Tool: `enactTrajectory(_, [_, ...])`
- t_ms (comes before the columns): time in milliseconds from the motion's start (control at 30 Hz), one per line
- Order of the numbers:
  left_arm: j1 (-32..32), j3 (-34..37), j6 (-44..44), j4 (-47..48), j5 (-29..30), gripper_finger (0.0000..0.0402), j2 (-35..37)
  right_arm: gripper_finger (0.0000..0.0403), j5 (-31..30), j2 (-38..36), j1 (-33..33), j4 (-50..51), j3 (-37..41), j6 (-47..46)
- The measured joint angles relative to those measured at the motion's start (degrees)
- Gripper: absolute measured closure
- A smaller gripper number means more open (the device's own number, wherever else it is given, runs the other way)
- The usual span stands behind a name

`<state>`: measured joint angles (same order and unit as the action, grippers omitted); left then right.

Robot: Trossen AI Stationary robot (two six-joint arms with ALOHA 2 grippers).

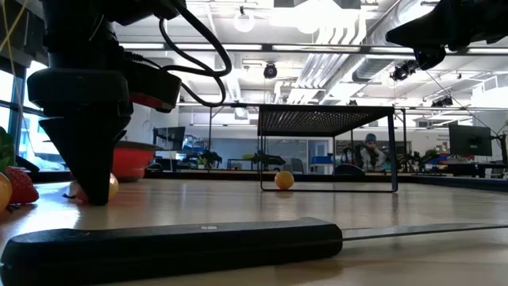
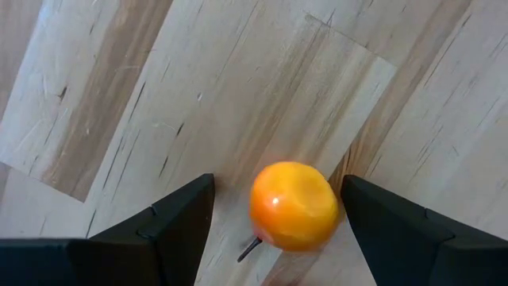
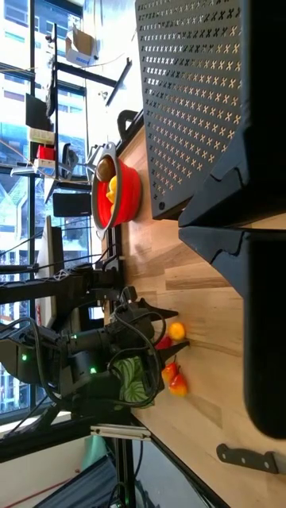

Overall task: Pick & Place Fruit
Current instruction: Put the orange pear into the strainer bowl

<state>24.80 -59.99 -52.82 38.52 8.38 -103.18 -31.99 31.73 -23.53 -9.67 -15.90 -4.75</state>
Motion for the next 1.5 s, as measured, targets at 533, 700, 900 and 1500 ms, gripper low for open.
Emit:
enactTrajectory(533, [0.02, 0.02, -0.07, -0.28, 0.31, 0.0207, -0.07, 0.0400, 0.00, 0.00, 0.00, 0.00, 0.00, 0.02])
enactTrajectory(700, [0.02, 0.02, -0.11, -0.40, 0.31, 0.0221, -0.07, 0.0400, 0.00, 0.00, 0.00, 0.00, 0.00, 0.02])
enactTrajectory(900, [0.02, 0.11, -0.21, -1.11, 0.31, 0.0223, -0.07, 0.0400, 0.00, 0.00, 0.02, 0.00, 0.00, 0.02])
enactTrajectory(1500, [0.00, 0.09, -4.46, -1.34, 0.31, 0.0223, -0.07, 0.0400, -0.02, 0.00, 0.00, 0.00, 0.00, 0.02])
